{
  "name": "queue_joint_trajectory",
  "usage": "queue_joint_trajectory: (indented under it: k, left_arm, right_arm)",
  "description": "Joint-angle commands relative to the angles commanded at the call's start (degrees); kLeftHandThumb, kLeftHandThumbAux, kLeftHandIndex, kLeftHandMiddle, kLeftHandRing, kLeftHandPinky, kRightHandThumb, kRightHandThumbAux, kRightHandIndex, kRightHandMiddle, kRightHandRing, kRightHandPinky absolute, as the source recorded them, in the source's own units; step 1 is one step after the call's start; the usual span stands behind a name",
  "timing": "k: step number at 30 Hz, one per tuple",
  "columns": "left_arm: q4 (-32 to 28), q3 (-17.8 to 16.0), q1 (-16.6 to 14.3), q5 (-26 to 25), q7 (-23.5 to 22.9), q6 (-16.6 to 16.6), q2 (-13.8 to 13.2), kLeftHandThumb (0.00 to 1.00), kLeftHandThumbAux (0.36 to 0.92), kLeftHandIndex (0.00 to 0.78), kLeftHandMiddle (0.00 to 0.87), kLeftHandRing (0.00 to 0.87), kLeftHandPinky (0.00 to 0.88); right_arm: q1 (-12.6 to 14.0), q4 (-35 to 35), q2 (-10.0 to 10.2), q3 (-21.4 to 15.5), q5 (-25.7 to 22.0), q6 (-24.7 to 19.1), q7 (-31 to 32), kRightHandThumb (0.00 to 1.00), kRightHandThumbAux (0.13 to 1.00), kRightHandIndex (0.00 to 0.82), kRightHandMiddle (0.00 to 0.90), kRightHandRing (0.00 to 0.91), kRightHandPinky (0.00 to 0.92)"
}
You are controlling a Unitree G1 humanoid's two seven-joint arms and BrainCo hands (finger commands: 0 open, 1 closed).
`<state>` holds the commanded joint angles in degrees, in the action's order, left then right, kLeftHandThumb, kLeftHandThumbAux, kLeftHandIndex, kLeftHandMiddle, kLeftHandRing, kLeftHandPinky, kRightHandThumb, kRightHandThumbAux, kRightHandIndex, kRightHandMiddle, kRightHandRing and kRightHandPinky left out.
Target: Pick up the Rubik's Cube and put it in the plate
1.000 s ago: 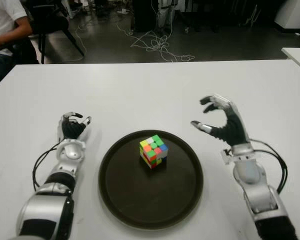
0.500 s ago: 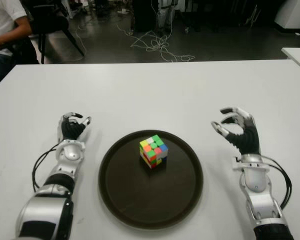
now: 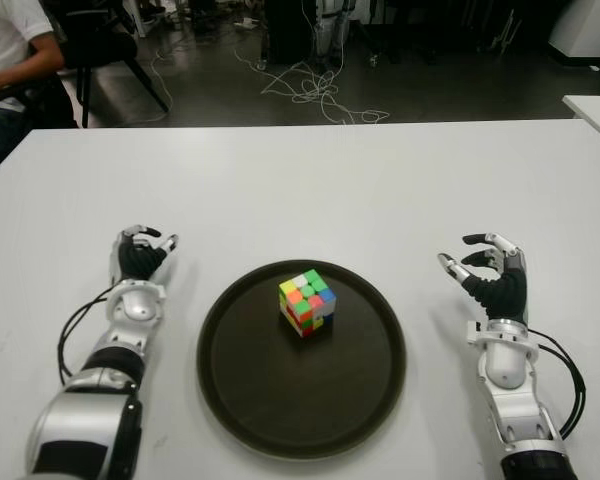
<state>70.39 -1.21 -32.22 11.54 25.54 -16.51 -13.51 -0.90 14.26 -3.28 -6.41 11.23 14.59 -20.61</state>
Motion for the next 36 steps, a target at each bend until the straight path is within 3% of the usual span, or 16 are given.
queue_joint_trajectory:
  k: [6,8,14,18,20,23,25,32,36]
  left_arm:
    - [-0.3,0.0,0.5,0.0,0.2,-0.8,0.1,0.711,0.704,0.443,0.840,0.839,0.829]
    - [-0.6,0.0,1.1,-0.1,0.2,-1.4,0.2,0.712,0.703,0.443,0.837,0.837,0.828]
    - [-1.5,-0.2,2.5,-0.5,0.4,-2.4,0.7,0.711,0.703,0.443,0.830,0.834,0.825]
    - [-3.4,-0.3,4.8,-0.9,0.4,-3.4,1.4,0.712,0.702,0.444,0.828,0.834,0.825]
    - [-7.3,0.0,7.9,-0.9,0.8,-4.0,2.5,0.712,0.702,0.444,0.828,0.833,0.822]
    - [-16.6,0.2,14.9,-2.3,-1.2,-4.4,5.0,0.713,0.702,0.444,0.826,0.829,0.817]
    - [-20.1,0.0,17.4,-3.4,-2.9,-4.0,5.6,0.713,0.702,0.444,0.825,0.828,0.816]
    - [-29.5,-1.2,23.8,-7.3,-9.4,-2.5,6.9,0.715,0.701,0.444,0.827,0.830,0.816]
    - [-32.8,-1.7,25.7,-8.2,-11.3,-1.7,7.3,0.715,0.700,0.444,0.828,0.832,0.817]
  right_arm:
    - [0.0,-0.4,0.6,-1.2,-5.2,0.4,3.5,0.112,0.839,0.635,0.745,0.758,0.740]
    - [-0.1,-0.3,0.8,-1.7,-6.8,0.7,4.6,0.112,0.841,0.582,0.660,0.667,0.645]
    - [0.5,0.3,1.6,-2.2,-8.2,1.6,5.3,0.095,0.856,0.518,0.555,0.562,0.532]
    - [2.0,1.2,2.1,-2.3,-8.3,3.4,5.6,0.099,0.860,0.503,0.532,0.540,0.507]
    - [2.5,2.0,2.1,-2.4,-8.3,4.6,5.9,0.098,0.856,0.501,0.526,0.534,0.497]
    - [3.1,3.5,2.0,-2.7,-8.7,6.7,6.5,0.095,0.843,0.511,0.533,0.548,0.495]
    - [3.4,4.2,2.0,-2.7,-8.7,7.6,6.7,0.093,0.839,0.523,0.550,0.568,0.521]
    - [5.9,7.4,1.3,-3.2,-9.2,12.1,8.6,0.096,0.846,0.630,0.718,0.720,0.681]
    - [6.4,8.2,1.3,-3.3,-9.3,13.6,9.2,0.079,0.850,0.676,0.769,0.764,0.720]
